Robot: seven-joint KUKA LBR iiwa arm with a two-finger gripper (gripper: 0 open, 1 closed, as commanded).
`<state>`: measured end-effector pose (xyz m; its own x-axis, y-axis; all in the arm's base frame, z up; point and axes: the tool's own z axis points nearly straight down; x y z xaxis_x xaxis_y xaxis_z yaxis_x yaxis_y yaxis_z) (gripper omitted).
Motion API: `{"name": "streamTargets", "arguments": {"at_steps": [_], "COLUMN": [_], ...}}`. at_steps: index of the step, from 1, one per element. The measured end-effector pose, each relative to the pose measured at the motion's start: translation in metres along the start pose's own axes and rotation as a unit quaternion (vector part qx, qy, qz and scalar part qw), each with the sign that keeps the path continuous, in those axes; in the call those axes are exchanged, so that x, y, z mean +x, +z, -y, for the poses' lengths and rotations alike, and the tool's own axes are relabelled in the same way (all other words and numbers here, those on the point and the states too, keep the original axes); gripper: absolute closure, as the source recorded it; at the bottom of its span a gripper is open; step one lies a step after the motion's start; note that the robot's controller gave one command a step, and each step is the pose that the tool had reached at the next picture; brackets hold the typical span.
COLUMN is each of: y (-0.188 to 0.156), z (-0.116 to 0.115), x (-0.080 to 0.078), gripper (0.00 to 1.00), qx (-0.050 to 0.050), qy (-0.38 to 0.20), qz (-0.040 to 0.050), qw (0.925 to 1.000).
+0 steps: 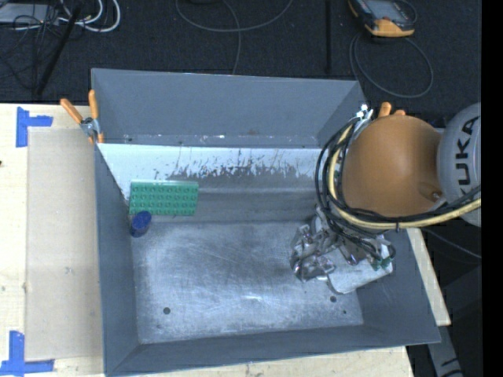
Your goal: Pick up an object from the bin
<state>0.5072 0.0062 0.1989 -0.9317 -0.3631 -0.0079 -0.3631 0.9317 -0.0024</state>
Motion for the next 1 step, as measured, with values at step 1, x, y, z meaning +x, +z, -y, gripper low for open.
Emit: {"name": "streamTargets", "arguments": {"at_steps": [1], "y": [-0.0371], "z": [0.0042], "x": [-0.0036], "gripper": [1.0], "qx": [-0.001], "qy": [0.002], "qz": [-0.0021], "qw": [1.0]}}
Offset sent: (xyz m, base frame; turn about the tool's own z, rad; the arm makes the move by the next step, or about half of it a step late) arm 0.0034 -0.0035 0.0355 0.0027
